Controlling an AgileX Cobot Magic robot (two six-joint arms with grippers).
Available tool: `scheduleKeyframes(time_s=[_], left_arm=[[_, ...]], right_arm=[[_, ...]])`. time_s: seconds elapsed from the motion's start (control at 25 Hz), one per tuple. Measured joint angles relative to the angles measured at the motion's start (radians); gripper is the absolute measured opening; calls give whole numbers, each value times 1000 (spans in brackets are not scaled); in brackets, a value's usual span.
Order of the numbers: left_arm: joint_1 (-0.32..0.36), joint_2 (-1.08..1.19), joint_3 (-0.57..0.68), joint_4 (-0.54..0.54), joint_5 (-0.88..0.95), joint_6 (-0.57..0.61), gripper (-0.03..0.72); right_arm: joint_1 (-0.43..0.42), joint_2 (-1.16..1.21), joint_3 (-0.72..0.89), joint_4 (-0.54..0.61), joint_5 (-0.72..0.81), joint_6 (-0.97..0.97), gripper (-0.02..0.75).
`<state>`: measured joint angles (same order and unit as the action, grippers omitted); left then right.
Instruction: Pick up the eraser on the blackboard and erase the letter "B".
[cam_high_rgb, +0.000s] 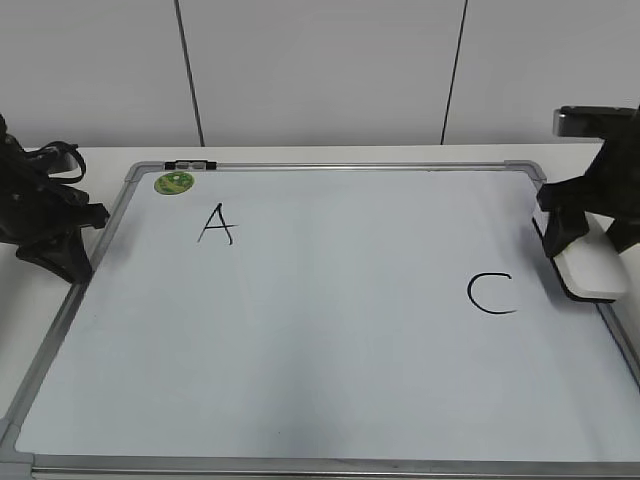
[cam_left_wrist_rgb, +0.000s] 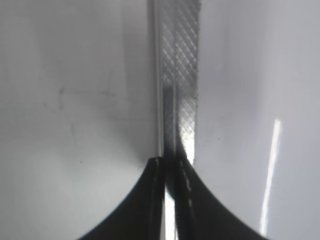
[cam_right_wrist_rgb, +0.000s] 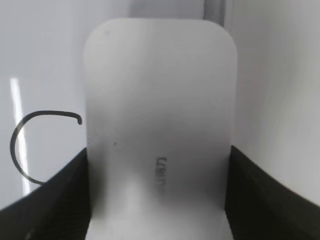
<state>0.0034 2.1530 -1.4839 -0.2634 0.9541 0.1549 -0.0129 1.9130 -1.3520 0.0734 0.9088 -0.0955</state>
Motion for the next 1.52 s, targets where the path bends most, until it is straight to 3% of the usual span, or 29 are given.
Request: scheduleKeyframes(time_s=[0.72,1.0,1.52], left_arm=[[0,0,0,0,2,0,10],[0,0,0,-2,2,0,10],[0,0,0,-2,2,0,20]], right_arm=[[0,91,2,16,-77,-8,573],[0,101,0,23,-77,-9,620],[0,19,-246,8,165,-17,623]])
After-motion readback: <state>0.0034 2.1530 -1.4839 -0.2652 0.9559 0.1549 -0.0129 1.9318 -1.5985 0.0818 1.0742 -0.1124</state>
